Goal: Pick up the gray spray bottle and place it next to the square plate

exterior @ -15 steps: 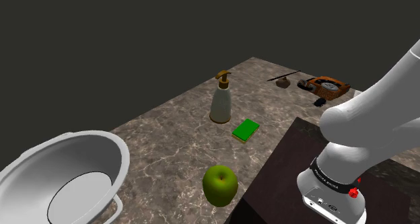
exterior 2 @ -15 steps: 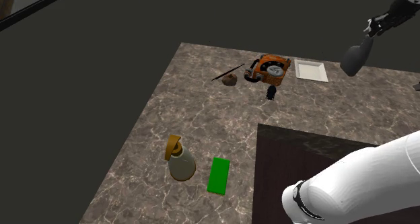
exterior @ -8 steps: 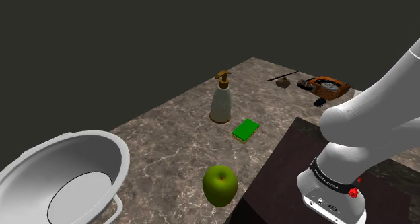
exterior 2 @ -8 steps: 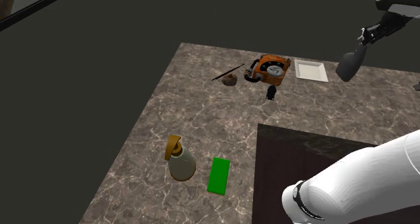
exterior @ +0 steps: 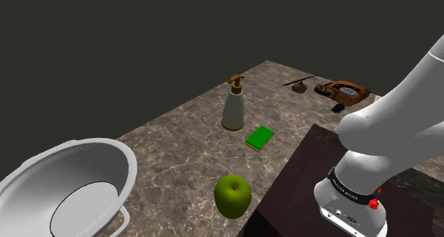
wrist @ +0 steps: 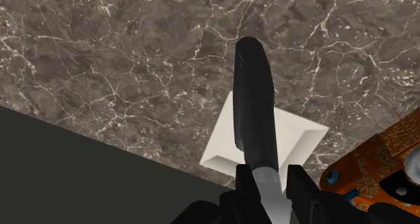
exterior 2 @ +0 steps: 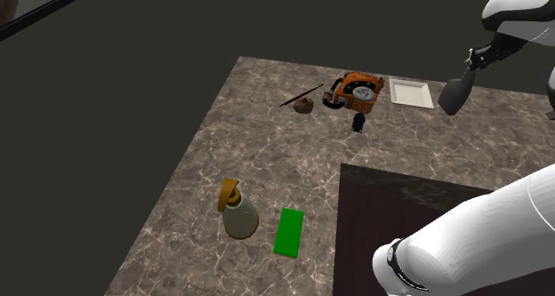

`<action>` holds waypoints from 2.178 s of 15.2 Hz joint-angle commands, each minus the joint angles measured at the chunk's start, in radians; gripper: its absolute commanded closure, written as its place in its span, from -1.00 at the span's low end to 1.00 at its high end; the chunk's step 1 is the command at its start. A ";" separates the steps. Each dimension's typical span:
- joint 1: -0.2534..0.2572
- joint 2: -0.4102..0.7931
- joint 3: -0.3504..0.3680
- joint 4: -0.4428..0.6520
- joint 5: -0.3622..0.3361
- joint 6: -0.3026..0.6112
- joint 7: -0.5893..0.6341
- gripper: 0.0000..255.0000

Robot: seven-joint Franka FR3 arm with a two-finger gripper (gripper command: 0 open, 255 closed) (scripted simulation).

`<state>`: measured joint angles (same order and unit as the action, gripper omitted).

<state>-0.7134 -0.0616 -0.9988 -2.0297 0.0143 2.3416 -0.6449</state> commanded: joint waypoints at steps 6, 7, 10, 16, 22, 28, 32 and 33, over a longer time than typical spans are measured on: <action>0.001 0.057 -0.015 -0.062 0.078 0.091 -0.058 1.00; 0.000 0.066 -0.016 -0.069 0.092 0.103 -0.068 1.00; -0.004 0.097 -0.016 -0.091 0.139 0.138 -0.102 1.00; -0.012 0.128 -0.010 -0.109 0.189 0.170 -0.139 1.00; -0.012 0.128 -0.010 -0.109 0.189 0.170 -0.139 -1.00; 0.014 0.027 -0.026 -0.110 0.042 0.125 -0.038 -1.00; -0.003 -0.055 0.004 -0.104 -0.065 0.074 0.036 -1.00; -0.004 -0.055 0.005 -0.104 -0.065 0.074 0.036 -1.00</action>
<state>-0.7162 -0.1138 -0.9959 -2.1347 -0.0463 2.4187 -0.6125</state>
